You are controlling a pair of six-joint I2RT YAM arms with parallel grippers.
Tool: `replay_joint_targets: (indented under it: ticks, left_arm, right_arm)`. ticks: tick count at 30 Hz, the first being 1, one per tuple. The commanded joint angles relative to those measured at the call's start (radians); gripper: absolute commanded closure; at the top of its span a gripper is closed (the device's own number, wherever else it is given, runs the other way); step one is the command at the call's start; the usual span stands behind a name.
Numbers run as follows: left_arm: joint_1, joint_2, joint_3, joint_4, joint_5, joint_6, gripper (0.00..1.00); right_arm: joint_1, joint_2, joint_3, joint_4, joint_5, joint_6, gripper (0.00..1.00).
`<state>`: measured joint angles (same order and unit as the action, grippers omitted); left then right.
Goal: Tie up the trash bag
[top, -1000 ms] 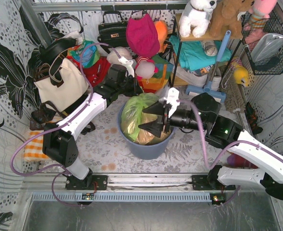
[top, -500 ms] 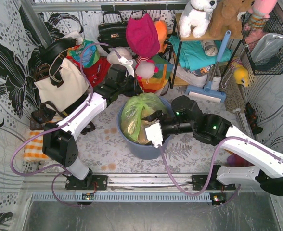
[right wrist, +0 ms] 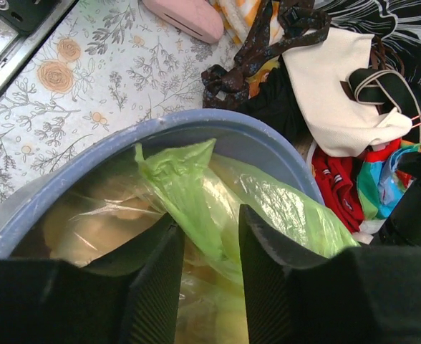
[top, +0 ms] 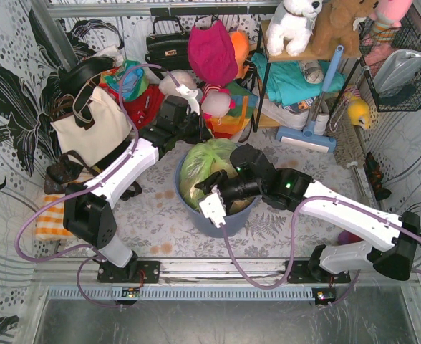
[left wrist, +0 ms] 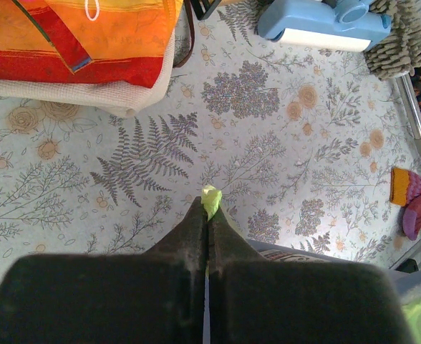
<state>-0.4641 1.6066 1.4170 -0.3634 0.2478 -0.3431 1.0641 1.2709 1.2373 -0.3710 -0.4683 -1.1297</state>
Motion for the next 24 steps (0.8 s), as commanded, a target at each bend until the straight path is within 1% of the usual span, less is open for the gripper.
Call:
replay_joint_targets:
  ticks: [1, 2, 4, 5, 7, 10, 12, 15, 17, 20, 22, 24]
  left_arm:
    - [-0.003, -0.012, 0.023, -0.001, 0.008, 0.000, 1.00]
    - [-0.002, -0.011, 0.022, 0.000, 0.007, 0.000, 1.00]
    - [-0.002, -0.012, 0.023, 0.001, 0.005, 0.001, 1.00]
    - [-0.002, -0.013, 0.024, 0.004, 0.003, 0.001, 1.00]
    - [-0.003, -0.019, 0.023, 0.015, -0.007, 0.001, 1.00]
    - [-0.002, -0.050, 0.026, 0.049, -0.020, 0.003, 1.00]
    - [-0.002, -0.088, 0.035, 0.094, -0.020, 0.005, 1.00]
    - [-0.004, -0.133, 0.091, 0.152, 0.019, 0.016, 1.00]
    - [-0.006, -0.161, 0.135, 0.194, 0.060, 0.015, 1.00]
    - [-0.011, -0.199, 0.153, 0.247, 0.092, 0.008, 1.00]
    - [-0.011, -0.210, 0.140, 0.255, 0.099, 0.001, 1.00]
    - [-0.011, -0.201, 0.106, 0.237, 0.098, 0.005, 1.00]
  right_arm:
    - [0.004, -0.014, -0.021, 0.075, -0.050, -0.014, 0.73]
    - [0.004, -0.024, -0.026, 0.083, -0.053, -0.001, 0.80]
    - [0.004, -0.052, -0.037, 0.106, -0.065, 0.033, 0.91]
    - [0.004, -0.067, -0.044, 0.122, -0.070, 0.061, 0.95]
    - [0.004, -0.103, -0.074, 0.170, -0.075, 0.127, 1.00]
    - [0.004, -0.169, -0.126, 0.270, -0.077, 0.246, 1.00]
    - [0.002, -0.206, -0.132, 0.321, -0.073, 0.324, 1.00]
    - [0.003, -0.248, -0.088, 0.373, -0.097, 0.433, 1.00]
    - [0.003, -0.270, -0.044, 0.388, -0.148, 0.495, 1.00]
    - [0.003, -0.302, -0.017, 0.400, -0.220, 0.585, 1.00]
    - [0.005, -0.331, -0.068, 0.426, -0.256, 0.657, 1.00]
    - [0.004, -0.375, -0.176, 0.481, -0.256, 0.731, 1.00]
